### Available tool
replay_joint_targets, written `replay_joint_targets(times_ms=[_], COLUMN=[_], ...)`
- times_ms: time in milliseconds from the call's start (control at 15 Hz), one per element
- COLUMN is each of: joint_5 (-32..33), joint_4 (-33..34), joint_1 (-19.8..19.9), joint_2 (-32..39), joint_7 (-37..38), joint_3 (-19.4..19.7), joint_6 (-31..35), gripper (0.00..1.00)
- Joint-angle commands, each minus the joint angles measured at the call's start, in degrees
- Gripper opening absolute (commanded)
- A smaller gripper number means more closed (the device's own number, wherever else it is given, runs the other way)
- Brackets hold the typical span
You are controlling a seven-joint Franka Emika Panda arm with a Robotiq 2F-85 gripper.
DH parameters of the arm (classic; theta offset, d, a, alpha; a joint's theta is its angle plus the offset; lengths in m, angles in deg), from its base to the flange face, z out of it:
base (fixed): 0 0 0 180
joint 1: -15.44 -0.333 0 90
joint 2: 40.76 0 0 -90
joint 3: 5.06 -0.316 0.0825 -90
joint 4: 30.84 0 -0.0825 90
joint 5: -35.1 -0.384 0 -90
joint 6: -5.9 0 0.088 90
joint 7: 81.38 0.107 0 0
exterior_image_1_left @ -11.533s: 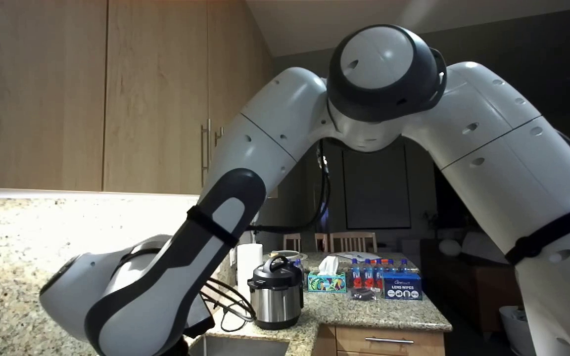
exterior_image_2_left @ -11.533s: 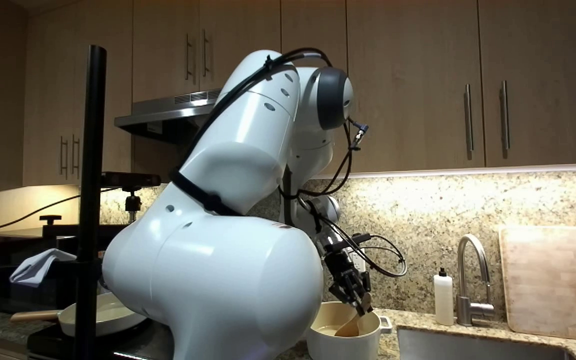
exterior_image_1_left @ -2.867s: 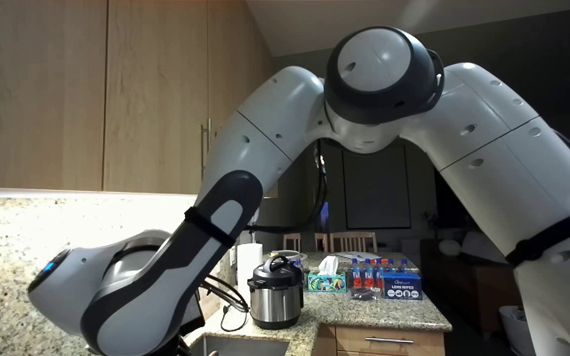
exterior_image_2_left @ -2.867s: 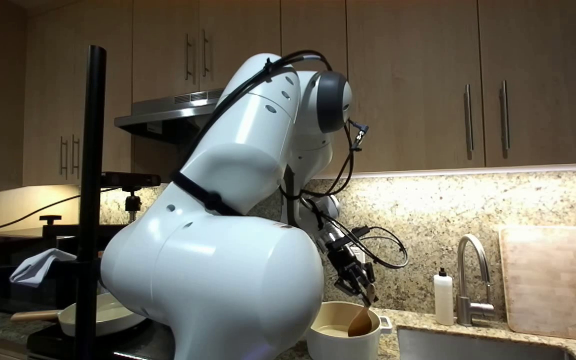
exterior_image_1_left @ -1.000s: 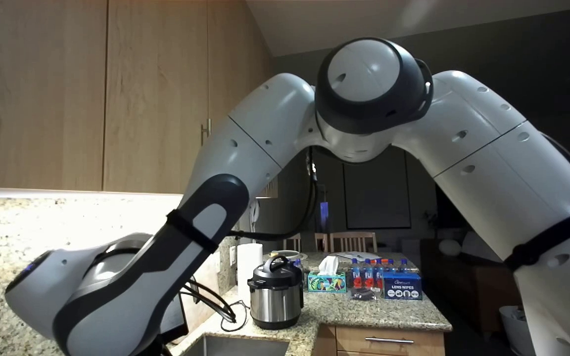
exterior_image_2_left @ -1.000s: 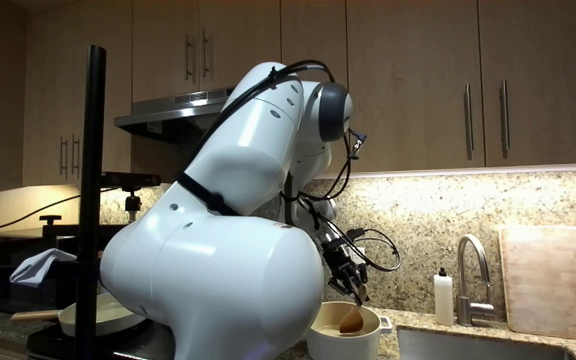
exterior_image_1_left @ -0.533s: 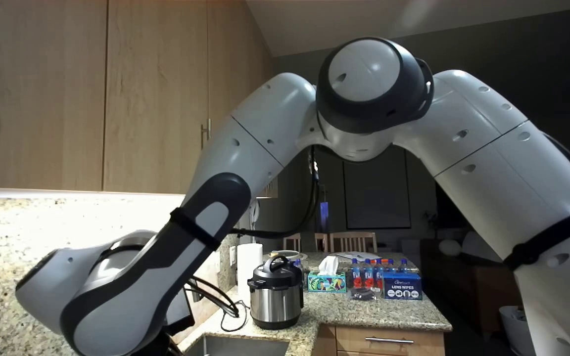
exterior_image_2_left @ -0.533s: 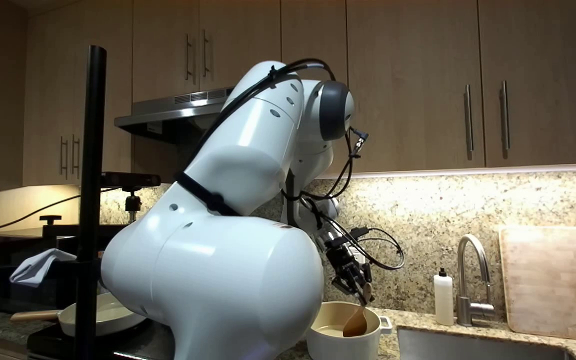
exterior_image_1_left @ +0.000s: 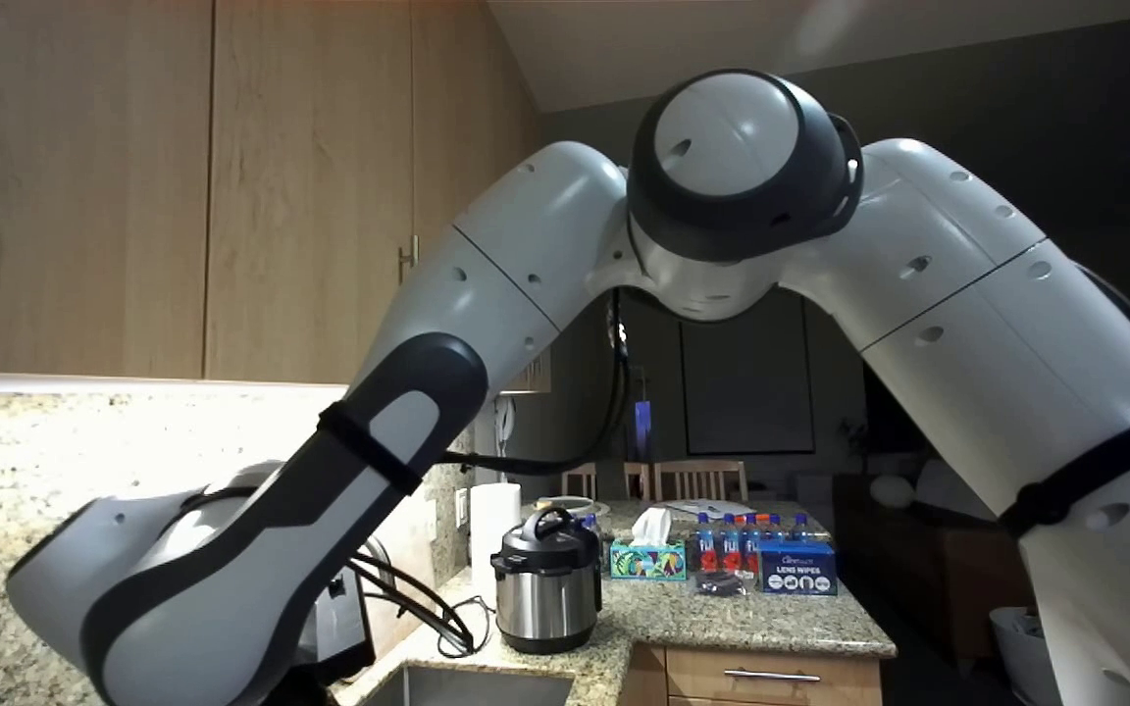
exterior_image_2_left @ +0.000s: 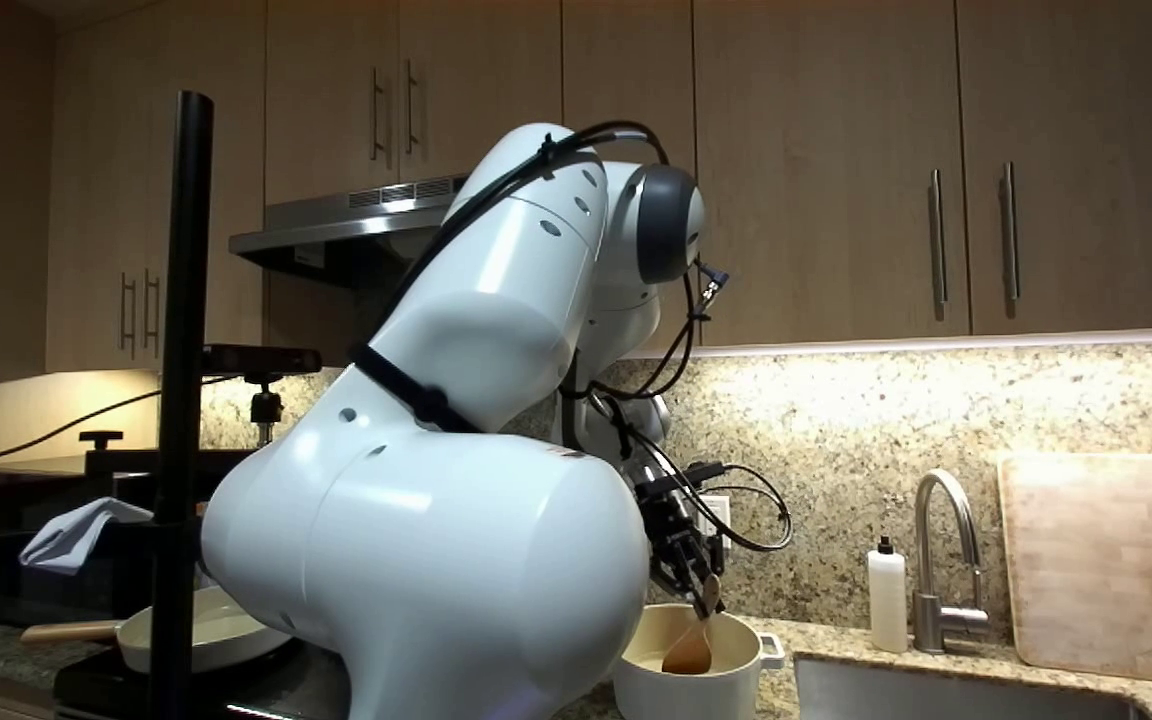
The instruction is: Pick up the cooking stick and stir in the pot
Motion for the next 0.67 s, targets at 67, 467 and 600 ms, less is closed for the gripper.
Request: replay_joint_targets(times_ms=[67, 467, 600], joint_5=[-2.59, -0.86, -0.19], joint_4=[2.93, 3.20, 2.18], joint_1=[-0.35, 0.04, 0.42], joint_2=[2.77, 2.95, 2.04], joint_7=[0.73, -0.31, -0.78], joint_3=[0.26, 1.31, 1.75], joint_6=[-1.38, 0.08, 0.13], gripper=[0.09, 0.09, 0.09])
